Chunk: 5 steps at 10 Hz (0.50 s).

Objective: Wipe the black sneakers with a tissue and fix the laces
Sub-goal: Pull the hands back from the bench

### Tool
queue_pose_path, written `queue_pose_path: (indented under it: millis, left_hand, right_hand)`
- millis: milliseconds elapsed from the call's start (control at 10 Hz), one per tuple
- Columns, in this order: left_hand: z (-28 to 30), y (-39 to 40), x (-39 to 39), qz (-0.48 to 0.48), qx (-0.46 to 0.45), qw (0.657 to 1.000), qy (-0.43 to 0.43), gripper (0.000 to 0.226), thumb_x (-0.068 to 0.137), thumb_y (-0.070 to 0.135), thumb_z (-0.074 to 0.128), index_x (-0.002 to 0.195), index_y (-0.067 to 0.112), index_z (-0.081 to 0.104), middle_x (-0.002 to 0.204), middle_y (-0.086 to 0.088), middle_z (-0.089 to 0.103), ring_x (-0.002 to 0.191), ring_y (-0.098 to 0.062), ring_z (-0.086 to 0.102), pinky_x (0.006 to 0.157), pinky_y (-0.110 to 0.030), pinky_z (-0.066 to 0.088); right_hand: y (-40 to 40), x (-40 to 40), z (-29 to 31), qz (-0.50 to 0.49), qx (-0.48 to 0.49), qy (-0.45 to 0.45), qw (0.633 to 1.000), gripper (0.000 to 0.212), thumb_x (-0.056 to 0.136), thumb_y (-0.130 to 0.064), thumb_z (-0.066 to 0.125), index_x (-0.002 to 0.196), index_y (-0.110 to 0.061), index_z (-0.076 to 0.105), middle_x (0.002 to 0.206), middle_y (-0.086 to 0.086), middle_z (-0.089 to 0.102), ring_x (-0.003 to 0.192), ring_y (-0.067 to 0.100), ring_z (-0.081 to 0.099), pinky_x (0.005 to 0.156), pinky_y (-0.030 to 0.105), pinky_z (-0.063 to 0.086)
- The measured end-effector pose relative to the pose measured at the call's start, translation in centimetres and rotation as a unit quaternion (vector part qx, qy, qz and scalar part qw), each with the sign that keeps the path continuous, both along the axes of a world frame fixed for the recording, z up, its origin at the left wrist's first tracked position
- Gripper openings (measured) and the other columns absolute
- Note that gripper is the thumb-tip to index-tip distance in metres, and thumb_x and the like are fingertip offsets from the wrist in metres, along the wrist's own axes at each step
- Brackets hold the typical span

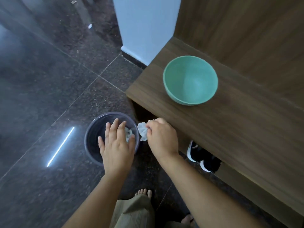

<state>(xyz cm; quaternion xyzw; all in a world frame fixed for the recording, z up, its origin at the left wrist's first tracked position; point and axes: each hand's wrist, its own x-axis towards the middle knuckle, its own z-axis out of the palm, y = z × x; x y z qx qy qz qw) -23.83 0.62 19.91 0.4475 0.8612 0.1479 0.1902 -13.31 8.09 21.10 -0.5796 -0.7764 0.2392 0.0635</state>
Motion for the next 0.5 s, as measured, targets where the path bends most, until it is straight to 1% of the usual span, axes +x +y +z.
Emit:
queue_pose_path:
  millis: [100,200,300,400,500]
  left_hand:
    - [-0.5,-1.0,-2.1,0.03,-0.007,1.0,0.002,0.048,0.094,0.04,0.041,0.139,0.025,0.035,0.155,0.007,0.02,0.145,-0.013,0.003,0.115,-0.046,0.001]
    - [-1.2,-2.5,-4.4,0.073,-0.019,0.997,-0.006,0.048,0.094,0.037,0.041,0.14,0.024,0.034,0.154,0.006,0.021,0.145,-0.012,0.003,0.115,-0.046,-0.001]
    - [-1.8,-3.2,-5.2,0.084,-0.027,0.996,-0.006,0.047,0.095,0.036,0.041,0.14,0.025,0.034,0.154,0.006,0.022,0.145,-0.012,0.003,0.115,-0.046,-0.001]
    - [-1.8,-3.5,-5.3,0.099,-0.023,0.995,-0.019,0.047,0.095,0.037,0.041,0.139,0.025,0.034,0.154,0.006,0.023,0.145,-0.012,0.004,0.115,-0.047,0.0]
    - [-1.3,-3.6,-4.4,0.088,-0.021,0.996,-0.014,0.047,0.095,0.038,0.041,0.14,0.024,0.034,0.154,0.007,0.023,0.145,-0.012,0.005,0.115,-0.046,0.0]
  right_hand:
    - [-0.2,-3.3,-1.6,0.01,-0.049,-0.028,0.998,0.025,0.091,-0.015,0.047,0.108,-0.019,0.065,0.11,0.005,0.06,0.095,0.026,0.059,0.068,0.028,0.037]
    - [-0.6,-7.6,-3.5,-0.033,-0.153,-0.02,0.988,0.03,0.095,-0.02,0.045,0.119,-0.023,0.062,0.118,0.006,0.063,0.107,0.027,0.059,0.081,0.029,0.044]
    - [-1.0,-9.0,-4.4,-0.082,-0.208,0.009,0.975,0.033,0.095,-0.021,0.044,0.123,-0.024,0.061,0.122,0.006,0.063,0.112,0.027,0.057,0.086,0.029,0.044]
    - [-1.4,-8.8,-4.5,-0.088,-0.212,-0.001,0.973,0.037,0.093,-0.015,0.044,0.125,-0.027,0.059,0.123,0.006,0.062,0.111,0.027,0.057,0.087,0.032,0.047]
    - [-1.5,-6.9,-3.3,-0.088,-0.182,-0.02,0.979,0.037,0.093,-0.014,0.045,0.124,-0.028,0.059,0.12,0.004,0.064,0.109,0.025,0.058,0.081,0.031,0.048]
